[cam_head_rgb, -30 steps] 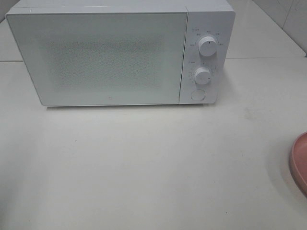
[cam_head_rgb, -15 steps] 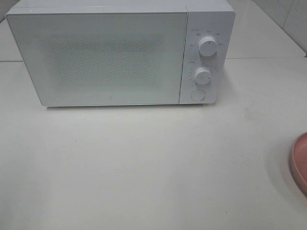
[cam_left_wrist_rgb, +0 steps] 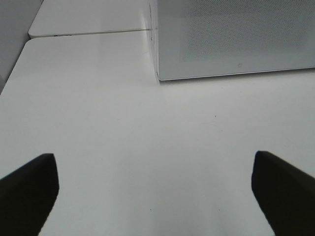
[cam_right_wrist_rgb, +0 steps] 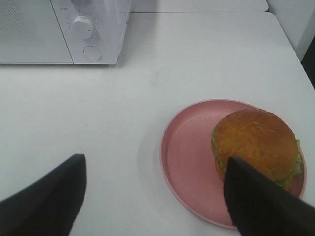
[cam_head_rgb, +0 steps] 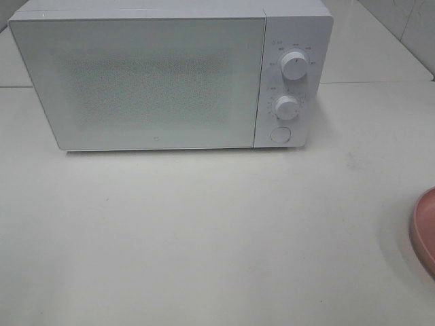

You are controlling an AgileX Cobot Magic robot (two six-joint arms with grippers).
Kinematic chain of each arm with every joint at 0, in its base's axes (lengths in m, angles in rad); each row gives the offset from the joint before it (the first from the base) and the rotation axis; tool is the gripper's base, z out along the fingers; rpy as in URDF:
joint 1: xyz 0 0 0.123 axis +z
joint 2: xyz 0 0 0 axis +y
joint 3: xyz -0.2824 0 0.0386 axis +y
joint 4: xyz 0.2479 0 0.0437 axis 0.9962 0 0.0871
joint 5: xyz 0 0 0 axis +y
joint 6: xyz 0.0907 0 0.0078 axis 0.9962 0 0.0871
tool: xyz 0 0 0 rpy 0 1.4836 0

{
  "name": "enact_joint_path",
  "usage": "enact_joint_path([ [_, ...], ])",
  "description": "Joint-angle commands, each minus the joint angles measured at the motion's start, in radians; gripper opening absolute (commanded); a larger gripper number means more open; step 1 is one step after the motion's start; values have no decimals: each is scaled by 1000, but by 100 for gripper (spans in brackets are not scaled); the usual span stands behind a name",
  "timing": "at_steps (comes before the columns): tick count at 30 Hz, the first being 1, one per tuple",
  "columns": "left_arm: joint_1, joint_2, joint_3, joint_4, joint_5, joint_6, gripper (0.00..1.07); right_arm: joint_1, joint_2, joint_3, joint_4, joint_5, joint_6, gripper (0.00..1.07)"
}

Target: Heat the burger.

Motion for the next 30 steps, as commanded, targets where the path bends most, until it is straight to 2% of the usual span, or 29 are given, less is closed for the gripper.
enact_joint_path([
  [1, 1, -26, 4, -6, -6, 2, 100, -4, -19, -1, 1, -9, -13, 75],
  [30, 1, -26, 4, -7, -6, 2, 100, -4, -15, -1, 1, -9, -13, 75],
])
